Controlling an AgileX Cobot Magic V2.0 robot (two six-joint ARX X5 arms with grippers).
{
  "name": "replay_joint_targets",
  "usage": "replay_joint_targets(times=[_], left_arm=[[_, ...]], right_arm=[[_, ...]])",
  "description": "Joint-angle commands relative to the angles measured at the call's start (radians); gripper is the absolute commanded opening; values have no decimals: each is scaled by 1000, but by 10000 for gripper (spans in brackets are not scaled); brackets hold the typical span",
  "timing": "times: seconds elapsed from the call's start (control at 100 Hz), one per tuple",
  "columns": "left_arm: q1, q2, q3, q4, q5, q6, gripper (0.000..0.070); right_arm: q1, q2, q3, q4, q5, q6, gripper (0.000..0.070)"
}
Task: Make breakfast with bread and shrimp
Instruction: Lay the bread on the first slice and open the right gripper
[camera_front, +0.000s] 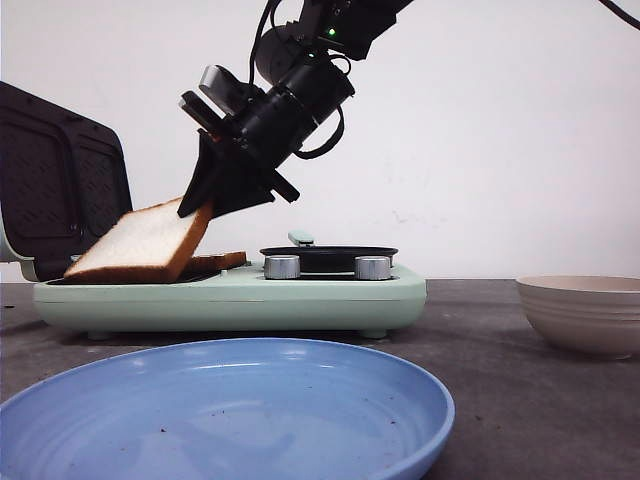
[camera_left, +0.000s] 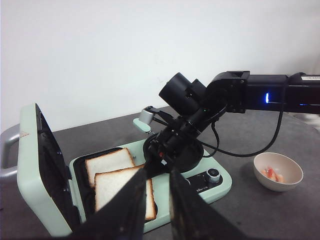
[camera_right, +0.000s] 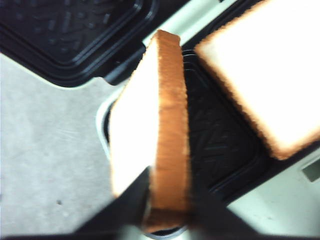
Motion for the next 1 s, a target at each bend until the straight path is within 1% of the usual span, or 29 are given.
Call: replay_joint_targets(times=[0.0, 0.03, 0.1, 0.14, 0.22, 0.31, 0.48, 0.58, 0.61, 0.64, 0.67, 0.73, 0.75, 0.88, 0.99], left_arm=[[-5, 5, 14, 9, 1, -2, 0], [-5, 5, 14, 8, 1, -2, 0], [-5, 5, 14, 8, 1, -2, 0], [-5, 5, 14, 9, 1, -2, 0], [-5, 5, 14, 11, 1, -2, 0], [-5, 5, 14, 11, 1, -2, 0], [-5, 5, 14, 16, 1, -2, 0], [-5, 5, 14, 16, 0, -2, 0], [-5, 5, 14, 16, -2, -2, 0], [-5, 5, 14, 16, -5, -2, 0], [-5, 5, 14, 16, -11, -2, 0], [-5, 5, 14, 15, -25, -3, 0], [-5, 5, 14, 15, -29, -3, 0], [-5, 5, 14, 15, -33, -3, 0], [-5, 4, 14, 14, -33, -3, 0]], right_arm=[[13, 35, 29, 6, 25, -21, 477], [14, 35, 29, 8, 42, -21, 503], [16, 35, 29, 15, 66, -23, 512], [17, 35, 31, 14, 66, -30, 517], [17, 34, 45, -5, 72, -52, 554], [17, 34, 77, -35, 124, -71, 555], [12, 33, 170, -56, 210, -71, 555], [2, 32, 258, -79, 222, -55, 542], [-2, 32, 288, -88, 222, -42, 512], [-6, 32, 319, -101, 222, -29, 441], [-11, 32, 350, -117, 220, -18, 331], [-18, 31, 411, -162, 219, -14, 71], [-20, 31, 430, -178, 217, -14, 0], [-23, 19, 524, -257, 195, -16, 2], [-23, -20, 543, -304, 194, -18, 2]])
